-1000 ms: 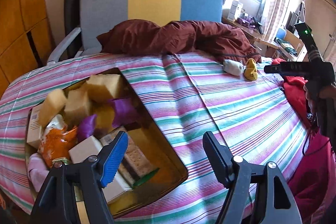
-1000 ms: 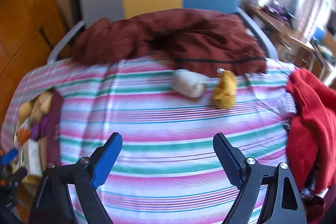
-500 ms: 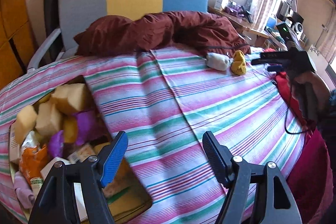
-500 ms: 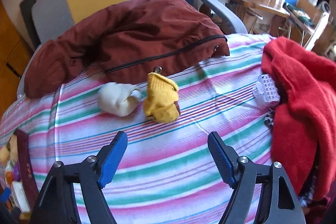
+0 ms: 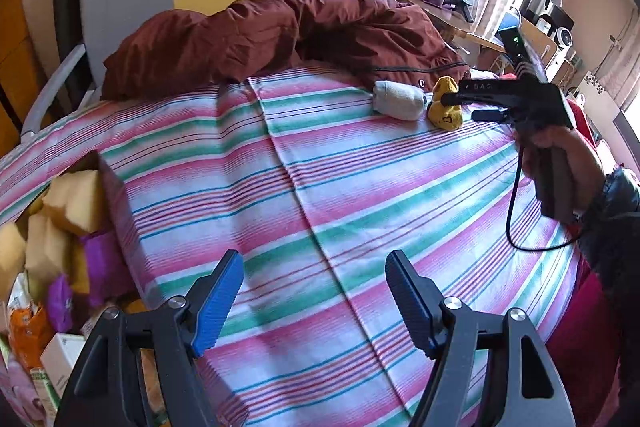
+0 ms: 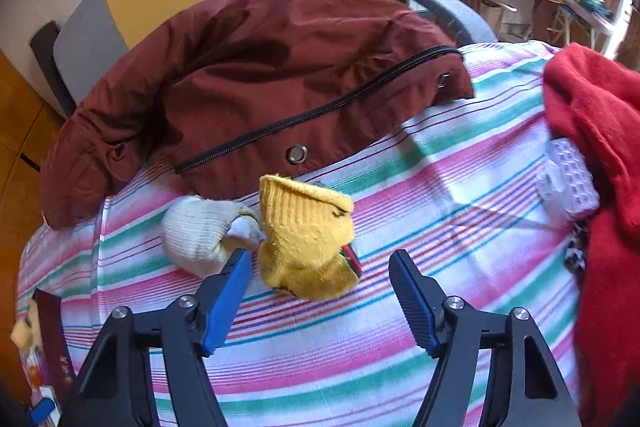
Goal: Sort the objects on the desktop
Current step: 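Grasp the yellow sock with the right gripper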
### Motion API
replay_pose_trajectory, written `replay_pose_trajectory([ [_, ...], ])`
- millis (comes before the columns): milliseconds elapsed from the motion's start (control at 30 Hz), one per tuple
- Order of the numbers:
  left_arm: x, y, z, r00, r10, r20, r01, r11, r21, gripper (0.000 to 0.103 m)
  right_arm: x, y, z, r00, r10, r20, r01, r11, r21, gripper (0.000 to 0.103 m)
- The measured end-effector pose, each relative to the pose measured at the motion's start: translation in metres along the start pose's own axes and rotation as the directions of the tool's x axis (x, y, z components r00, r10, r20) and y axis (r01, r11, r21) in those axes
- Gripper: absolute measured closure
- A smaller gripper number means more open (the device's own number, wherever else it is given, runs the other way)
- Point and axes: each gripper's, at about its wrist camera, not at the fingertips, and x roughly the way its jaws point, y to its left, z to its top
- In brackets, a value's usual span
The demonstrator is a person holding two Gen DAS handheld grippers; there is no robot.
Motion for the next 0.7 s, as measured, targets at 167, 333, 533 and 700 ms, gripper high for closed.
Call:
replay_pose_trajectory([
  [167,0.015,-0.008,0.020,1.000,-0.028,-0.015,0.028,1.000,-0.014,0.029,0.020,0.004,0.002,0.999,-0.012,-0.050,0.010,0.999,-0.040,0.050],
  [333,0.032,-0.021,0.042,0.999,-0.043,-0.016,0.043,0.999,-0.006,0.029,0.013,0.015,0.003,0.998,-0.022,-0.057,0.016,0.994,-0.104,0.063],
  [533,0.059,-0.045,0.079,0.998,-0.062,0.014,0.061,0.997,0.047,0.029,0.004,0.014,0.007,0.997,-0.038,-0.064,0.031,0.993,-0.115,0.063],
  [700,0.094,-0.065,0.108,0.995,-0.104,-0.001,0.103,0.990,0.093,0.029,-0.006,0.012,0.010,0.998,-0.046,-0.044,0.041,0.994,-0.105,0.063],
])
